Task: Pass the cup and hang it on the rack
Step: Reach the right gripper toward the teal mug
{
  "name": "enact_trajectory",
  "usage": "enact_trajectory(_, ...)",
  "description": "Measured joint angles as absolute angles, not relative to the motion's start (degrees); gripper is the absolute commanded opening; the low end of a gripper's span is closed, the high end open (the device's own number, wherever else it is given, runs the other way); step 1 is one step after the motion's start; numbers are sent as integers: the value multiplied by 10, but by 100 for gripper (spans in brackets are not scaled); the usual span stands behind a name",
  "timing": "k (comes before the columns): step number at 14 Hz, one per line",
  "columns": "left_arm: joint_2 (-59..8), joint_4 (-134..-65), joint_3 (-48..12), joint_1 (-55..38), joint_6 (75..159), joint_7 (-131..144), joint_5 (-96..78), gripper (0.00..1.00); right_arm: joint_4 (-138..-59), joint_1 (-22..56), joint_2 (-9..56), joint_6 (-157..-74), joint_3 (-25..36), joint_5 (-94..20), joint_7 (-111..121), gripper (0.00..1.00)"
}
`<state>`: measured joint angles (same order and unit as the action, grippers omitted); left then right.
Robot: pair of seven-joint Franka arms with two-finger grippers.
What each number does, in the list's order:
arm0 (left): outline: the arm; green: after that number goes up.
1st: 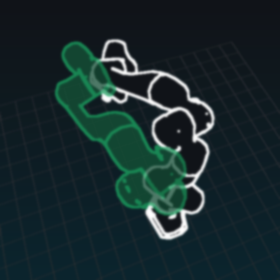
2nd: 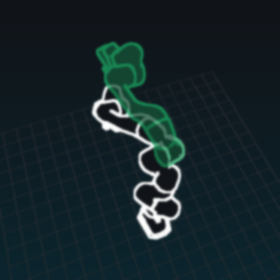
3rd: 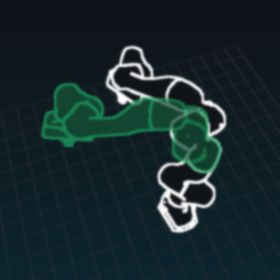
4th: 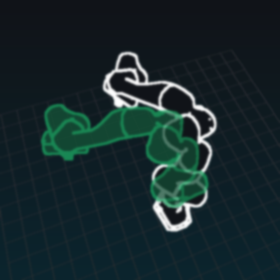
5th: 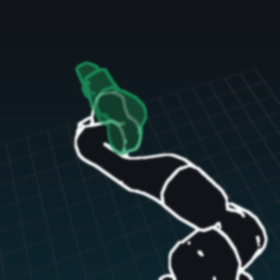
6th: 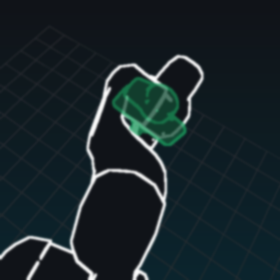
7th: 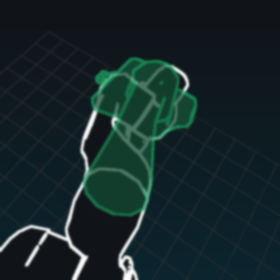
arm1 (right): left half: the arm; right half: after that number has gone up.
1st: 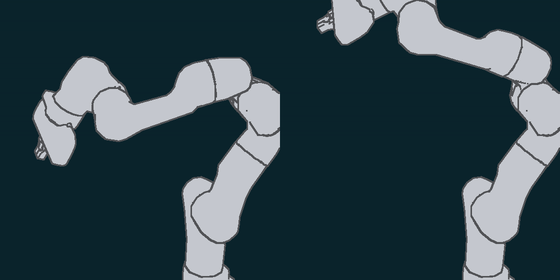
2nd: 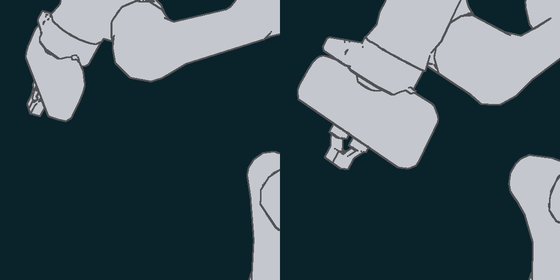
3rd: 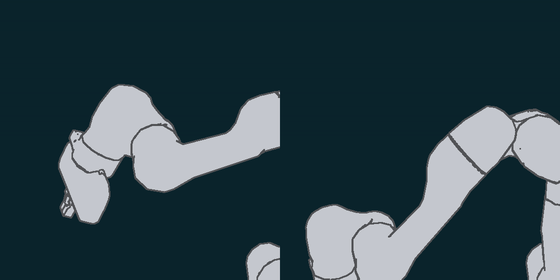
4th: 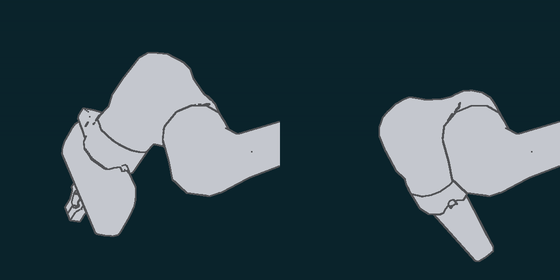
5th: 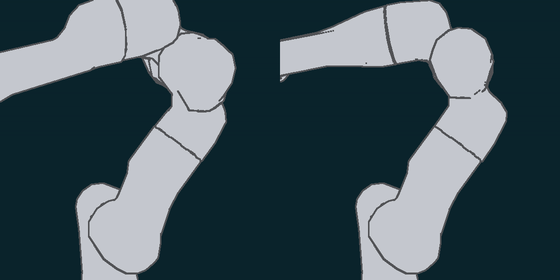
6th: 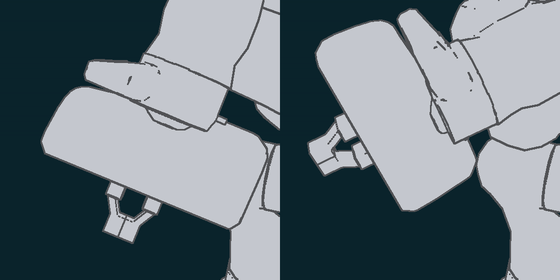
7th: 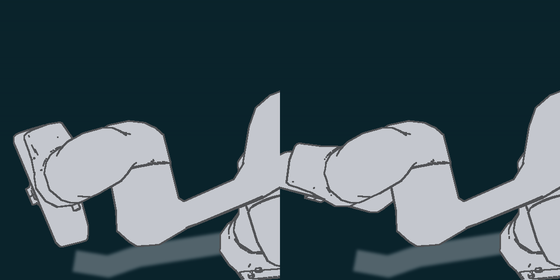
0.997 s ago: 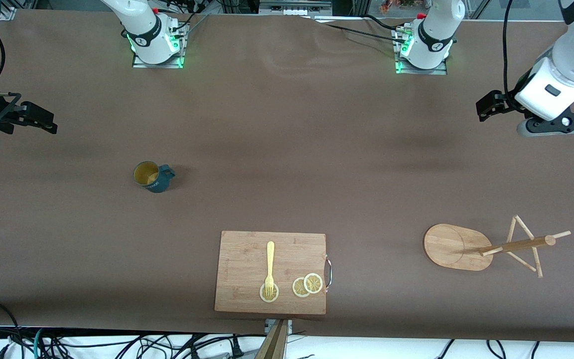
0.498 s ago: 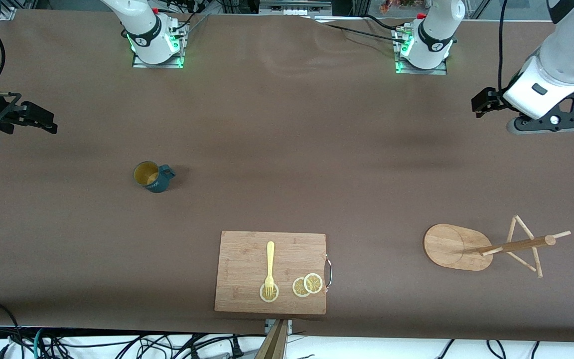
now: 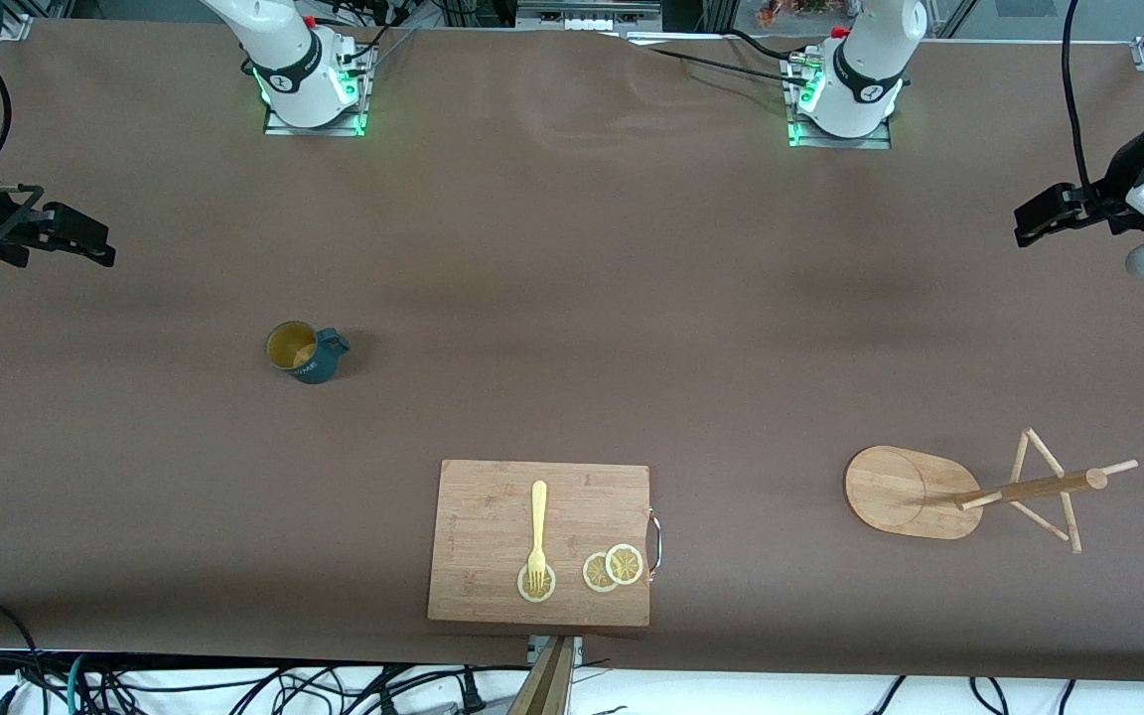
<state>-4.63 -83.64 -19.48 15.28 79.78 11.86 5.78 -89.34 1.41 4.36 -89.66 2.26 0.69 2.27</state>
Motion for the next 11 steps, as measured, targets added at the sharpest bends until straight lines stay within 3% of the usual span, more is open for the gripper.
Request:
enact_trajectory(8, -49, -817, -194, 155, 792, 119, 58, 100, -931, 49, 96, -885, 15, 4, 23, 100)
enact_trajectory(11, -49, -813, -194, 156, 787, 119, 58, 100, -958, 53, 136, -950, 15, 4, 23, 100)
